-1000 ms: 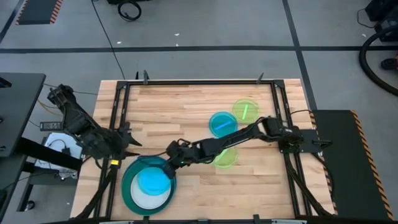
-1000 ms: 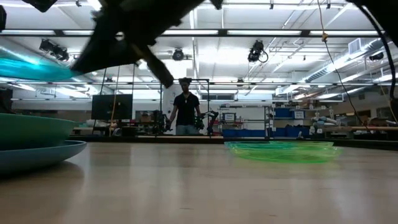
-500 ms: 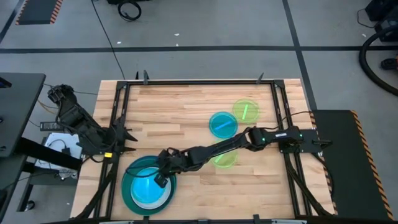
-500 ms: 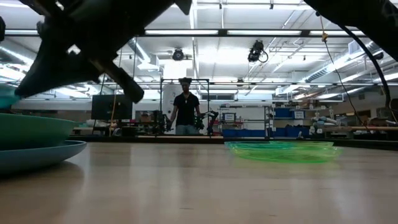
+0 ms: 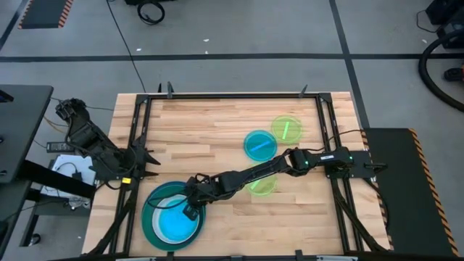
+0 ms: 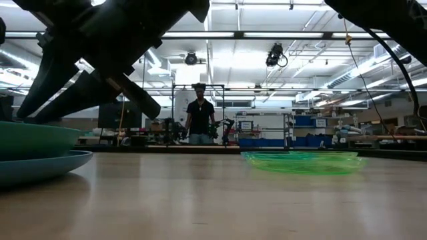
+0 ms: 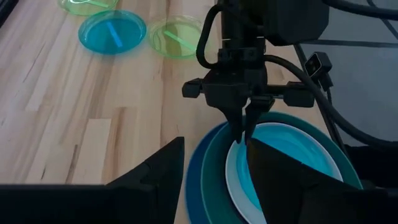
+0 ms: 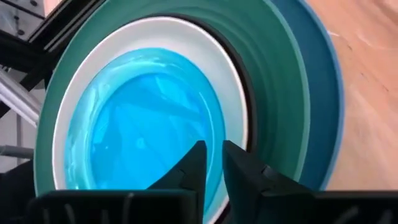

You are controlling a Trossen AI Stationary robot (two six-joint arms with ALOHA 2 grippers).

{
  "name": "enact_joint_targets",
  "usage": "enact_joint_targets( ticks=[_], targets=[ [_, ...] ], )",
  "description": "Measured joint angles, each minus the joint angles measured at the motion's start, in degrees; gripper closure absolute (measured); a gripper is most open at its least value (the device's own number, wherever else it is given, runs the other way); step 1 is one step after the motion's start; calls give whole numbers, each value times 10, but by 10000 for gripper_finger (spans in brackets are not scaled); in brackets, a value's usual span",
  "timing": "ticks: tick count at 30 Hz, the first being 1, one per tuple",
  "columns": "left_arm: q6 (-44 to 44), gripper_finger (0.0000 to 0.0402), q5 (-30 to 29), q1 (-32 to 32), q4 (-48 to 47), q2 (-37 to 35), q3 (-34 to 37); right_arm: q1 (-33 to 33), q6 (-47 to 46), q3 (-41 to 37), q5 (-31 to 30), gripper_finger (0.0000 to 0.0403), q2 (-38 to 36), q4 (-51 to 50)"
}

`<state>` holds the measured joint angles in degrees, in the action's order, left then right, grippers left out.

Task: Stack plastic plates
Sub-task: Stack the top light blue plate on top of the white plate, then stack the light blue plate on top of the light blue plate

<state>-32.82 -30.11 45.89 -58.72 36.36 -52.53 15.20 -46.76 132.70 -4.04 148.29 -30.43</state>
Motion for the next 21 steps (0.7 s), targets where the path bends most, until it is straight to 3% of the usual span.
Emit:
enact_joint_targets(
  ticks=[13, 21],
  targets=[
    [-28, 221, 18, 0, 0, 0, 0, -17, 109, 4, -13, 325, -37, -50],
    [-58, 221, 19, 0, 2, 4, 21, -39, 169, 4, -55, 325, -42, -181]
  ],
)
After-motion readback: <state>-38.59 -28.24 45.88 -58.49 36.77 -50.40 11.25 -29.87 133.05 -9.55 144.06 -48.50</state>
